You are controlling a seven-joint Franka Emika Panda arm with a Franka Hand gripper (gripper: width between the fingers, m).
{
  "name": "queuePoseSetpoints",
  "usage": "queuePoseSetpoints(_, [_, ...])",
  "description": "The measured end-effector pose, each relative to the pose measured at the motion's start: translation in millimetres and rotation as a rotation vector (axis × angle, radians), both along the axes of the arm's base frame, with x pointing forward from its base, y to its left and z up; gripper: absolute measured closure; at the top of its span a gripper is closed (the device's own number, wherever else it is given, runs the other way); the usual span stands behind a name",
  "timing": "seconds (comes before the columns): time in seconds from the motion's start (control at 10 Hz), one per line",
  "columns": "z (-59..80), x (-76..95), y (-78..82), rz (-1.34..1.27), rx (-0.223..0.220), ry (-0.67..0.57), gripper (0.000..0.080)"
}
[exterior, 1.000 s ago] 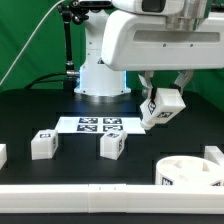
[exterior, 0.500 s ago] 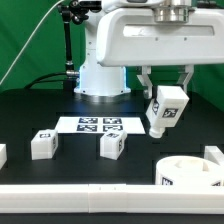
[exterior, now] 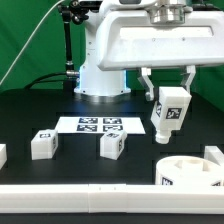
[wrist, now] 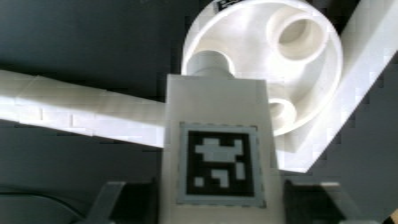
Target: Assemble stool
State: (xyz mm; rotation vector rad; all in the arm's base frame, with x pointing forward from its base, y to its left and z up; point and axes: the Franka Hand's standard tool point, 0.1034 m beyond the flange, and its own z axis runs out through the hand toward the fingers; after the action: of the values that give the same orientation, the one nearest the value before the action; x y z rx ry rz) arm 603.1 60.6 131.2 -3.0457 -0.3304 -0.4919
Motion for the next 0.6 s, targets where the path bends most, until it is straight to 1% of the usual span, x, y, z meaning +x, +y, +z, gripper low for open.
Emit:
queuePoseSetpoints(0.1, [-1.1, 3.0, 10.4, 0.009, 0.007, 0.0, 0.0462])
queuePoseSetpoints(0.2, [-0.3, 12.5, 20.7, 0.02, 0.015, -0.01, 0.0462])
queuePoseSetpoints(0.3, [-2.0, 22.2, 30.6, 0.031, 0.021, -0.021, 0.0462])
queuePoseSetpoints(0.4, [-5.4, 29.6, 37.3, 0.038, 0.024, -0.043, 0.0462])
queuePoseSetpoints(0.6, [-6.4, 28.1, 34.3, 0.034, 0.023, -0.038, 0.0462])
